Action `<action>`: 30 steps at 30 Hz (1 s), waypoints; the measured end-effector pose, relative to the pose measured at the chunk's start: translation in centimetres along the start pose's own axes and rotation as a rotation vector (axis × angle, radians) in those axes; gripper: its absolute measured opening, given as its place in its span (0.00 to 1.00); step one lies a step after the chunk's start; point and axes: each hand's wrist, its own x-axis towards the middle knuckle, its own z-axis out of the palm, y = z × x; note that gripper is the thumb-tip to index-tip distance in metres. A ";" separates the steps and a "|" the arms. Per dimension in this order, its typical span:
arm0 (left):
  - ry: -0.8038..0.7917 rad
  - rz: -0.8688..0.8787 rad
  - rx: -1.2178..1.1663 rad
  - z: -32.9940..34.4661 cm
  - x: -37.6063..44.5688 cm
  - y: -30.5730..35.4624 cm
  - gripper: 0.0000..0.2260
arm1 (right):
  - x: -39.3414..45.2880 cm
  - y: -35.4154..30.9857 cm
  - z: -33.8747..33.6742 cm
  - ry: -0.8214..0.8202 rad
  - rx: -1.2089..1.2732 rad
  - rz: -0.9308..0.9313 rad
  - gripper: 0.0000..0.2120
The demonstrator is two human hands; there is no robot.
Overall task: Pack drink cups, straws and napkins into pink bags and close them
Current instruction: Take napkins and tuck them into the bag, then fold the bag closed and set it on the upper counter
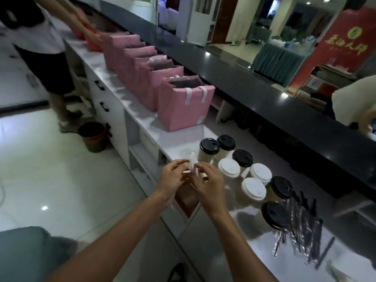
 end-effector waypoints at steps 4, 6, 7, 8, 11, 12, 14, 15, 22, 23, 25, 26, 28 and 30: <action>0.036 0.024 0.007 -3.4 2.1 2.0 0.05 | 2.9 -1.2 3.0 -0.016 -0.004 -0.129 0.11; 0.044 0.049 0.079 -4.7 3.7 2.7 0.06 | 4.5 -1.3 4.2 -0.024 0.061 -0.113 0.10; 0.045 0.063 0.120 -5.3 4.6 3.1 0.06 | 5.4 -1.0 5.0 -0.032 0.086 -0.092 0.09; 0.047 0.077 0.163 -5.8 5.6 3.5 0.07 | 6.5 -0.7 5.8 -0.039 0.103 -0.064 0.08; 0.038 0.161 0.340 -7.1 9.2 5.1 0.08 | 10.4 0.3 7.9 -0.048 0.161 -0.010 0.07; 0.036 0.197 0.414 -7.5 10.7 5.8 0.08 | 12.0 0.4 8.2 -0.043 0.169 -0.015 0.06; 0.022 0.287 0.572 -8.0 14.0 7.6 0.09 | 15.5 0.5 8.4 -0.009 0.157 -0.067 0.07; 0.015 0.331 0.642 -8.1 15.7 8.8 0.09 | 17.2 0.6 8.3 0.009 0.146 -0.096 0.08; 0.021 0.703 1.026 -6.0 26.1 16.6 0.08 | 29.9 3.1 6.8 0.079 0.076 -0.147 0.11; 0.005 0.778 1.072 -5.6 27.4 17.3 0.09 | 31.4 3.2 6.5 0.081 0.066 -0.158 0.11; -0.033 0.910 1.157 -4.8 30.2 18.7 0.09 | 33.9 3.1 6.0 0.090 0.037 -0.191 0.12; -0.053 0.952 1.196 -4.4 31.8 19.3 0.09 | 35.1 3.0 5.8 0.089 0.021 -0.215 0.12; -0.091 0.975 1.294 -3.4 35.1 20.4 0.10 | 37.8 2.9 5.6 0.076 -0.006 -0.258 0.11; -0.118 0.937 1.422 -2.9 38.2 20.9 0.11 | 40.6 3.1 5.7 0.049 -0.078 -0.283 0.11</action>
